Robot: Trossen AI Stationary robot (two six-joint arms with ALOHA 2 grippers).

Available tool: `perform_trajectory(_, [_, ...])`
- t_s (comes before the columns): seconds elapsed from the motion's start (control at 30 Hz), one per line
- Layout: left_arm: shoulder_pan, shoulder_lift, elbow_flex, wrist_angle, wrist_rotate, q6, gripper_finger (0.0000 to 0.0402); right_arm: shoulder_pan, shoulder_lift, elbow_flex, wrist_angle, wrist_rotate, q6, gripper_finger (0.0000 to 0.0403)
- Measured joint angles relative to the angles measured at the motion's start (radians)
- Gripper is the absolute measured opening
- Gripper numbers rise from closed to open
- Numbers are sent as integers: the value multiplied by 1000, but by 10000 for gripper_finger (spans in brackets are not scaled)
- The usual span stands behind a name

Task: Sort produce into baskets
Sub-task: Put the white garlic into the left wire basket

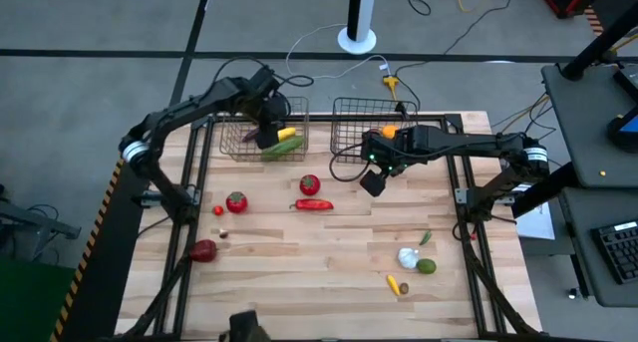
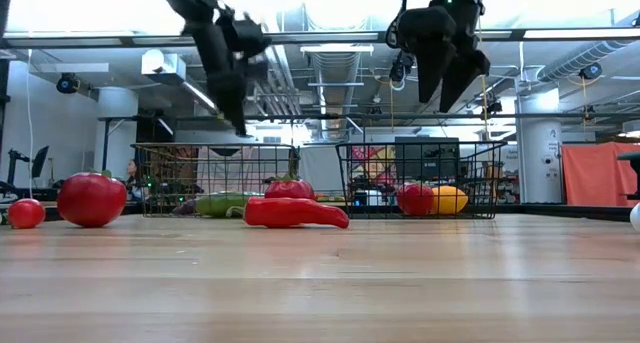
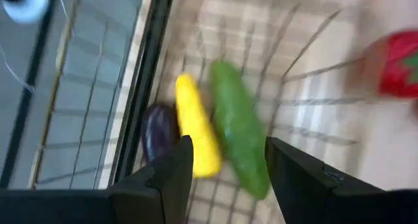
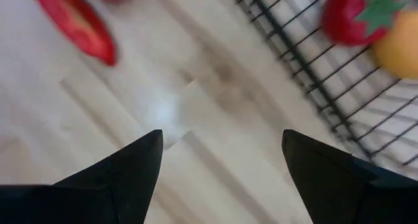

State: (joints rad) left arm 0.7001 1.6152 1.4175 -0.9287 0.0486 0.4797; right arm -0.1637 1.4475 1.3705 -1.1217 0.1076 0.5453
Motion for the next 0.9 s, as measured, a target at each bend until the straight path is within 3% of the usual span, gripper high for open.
perform_trajectory(0.2, [-143,-195,-127,121,-11,-120,173,78,0,0,-2,-39,104,306])
perform_trajectory(0.4, [-308,-360,-282,217,-138,-283,173,175,0,0,-5,-70,200,306])
perform_trajectory(0.7, [-527,-472,-443,238,-338,-466,173,287,0,0,-74,-122,352,306])
perform_trajectory(0.9, [-619,-510,-481,242,-356,-565,173,349,0,0,-186,-146,461,306])
